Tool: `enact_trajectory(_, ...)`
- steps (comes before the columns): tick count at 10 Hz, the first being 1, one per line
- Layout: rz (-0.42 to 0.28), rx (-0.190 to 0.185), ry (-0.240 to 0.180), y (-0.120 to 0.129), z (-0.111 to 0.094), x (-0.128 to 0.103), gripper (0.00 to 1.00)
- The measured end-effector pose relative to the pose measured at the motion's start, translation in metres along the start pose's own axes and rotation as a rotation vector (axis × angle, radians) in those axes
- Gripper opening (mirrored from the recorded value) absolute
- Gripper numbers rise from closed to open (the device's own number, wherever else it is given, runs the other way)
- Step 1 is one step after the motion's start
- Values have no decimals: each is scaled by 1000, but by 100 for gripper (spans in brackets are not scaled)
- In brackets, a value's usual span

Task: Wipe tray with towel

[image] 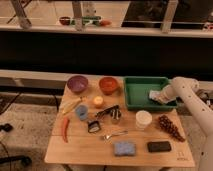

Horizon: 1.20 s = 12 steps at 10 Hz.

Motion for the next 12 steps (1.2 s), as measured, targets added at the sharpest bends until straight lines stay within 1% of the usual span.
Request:
enact_trajectory(1, 1, 4, 0, -3, 0, -1, 4)
enact_trajectory(4, -19, 33, -6, -22, 0, -5, 4)
enact_trajectory(6, -48, 44, -11, -38, 5, -16, 4)
enact_trajectory(10, -82, 55, -18, -64, 19, -21, 4)
enact_trajectory(12, -105, 51, -24, -65, 22, -23, 4)
